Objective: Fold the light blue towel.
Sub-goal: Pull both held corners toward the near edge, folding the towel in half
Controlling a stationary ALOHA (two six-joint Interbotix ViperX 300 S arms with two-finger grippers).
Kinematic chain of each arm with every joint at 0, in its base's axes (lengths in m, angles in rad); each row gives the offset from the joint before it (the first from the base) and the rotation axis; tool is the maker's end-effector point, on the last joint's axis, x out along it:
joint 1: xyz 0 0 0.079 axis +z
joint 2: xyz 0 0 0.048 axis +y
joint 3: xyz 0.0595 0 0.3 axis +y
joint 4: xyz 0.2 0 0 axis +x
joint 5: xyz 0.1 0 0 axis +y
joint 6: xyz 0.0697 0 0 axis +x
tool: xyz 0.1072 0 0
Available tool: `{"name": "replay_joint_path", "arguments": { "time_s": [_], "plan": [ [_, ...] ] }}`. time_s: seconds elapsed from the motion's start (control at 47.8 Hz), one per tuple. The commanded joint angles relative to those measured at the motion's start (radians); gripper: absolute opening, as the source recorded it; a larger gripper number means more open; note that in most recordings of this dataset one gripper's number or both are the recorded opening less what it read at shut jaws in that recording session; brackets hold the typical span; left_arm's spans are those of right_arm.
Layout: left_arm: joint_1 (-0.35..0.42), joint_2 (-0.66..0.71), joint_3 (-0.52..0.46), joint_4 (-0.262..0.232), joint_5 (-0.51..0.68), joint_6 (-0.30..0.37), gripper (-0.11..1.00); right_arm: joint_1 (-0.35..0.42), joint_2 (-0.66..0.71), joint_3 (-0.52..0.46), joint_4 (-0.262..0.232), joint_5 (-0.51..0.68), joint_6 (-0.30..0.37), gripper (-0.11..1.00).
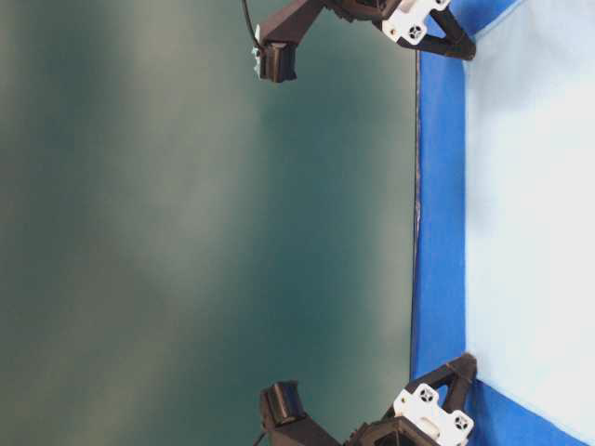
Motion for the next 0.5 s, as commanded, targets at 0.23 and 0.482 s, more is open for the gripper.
{"name": "replay_joint_path", "arguments": {
  "time_s": [0.23,0.482],
  "plan": [
    [-0.011,-0.051,0.000,0.000,0.040,0.038,0.06,-0.005,-0.029,-0.014,-0.003,0.002,0.000,0.02],
    [-0.020,-0.225,0.005,0.000,0.132,0.061,0.06,0.002,-0.170,-0.017,-0.003,0.071,0.008,0.02]
  ]
}}
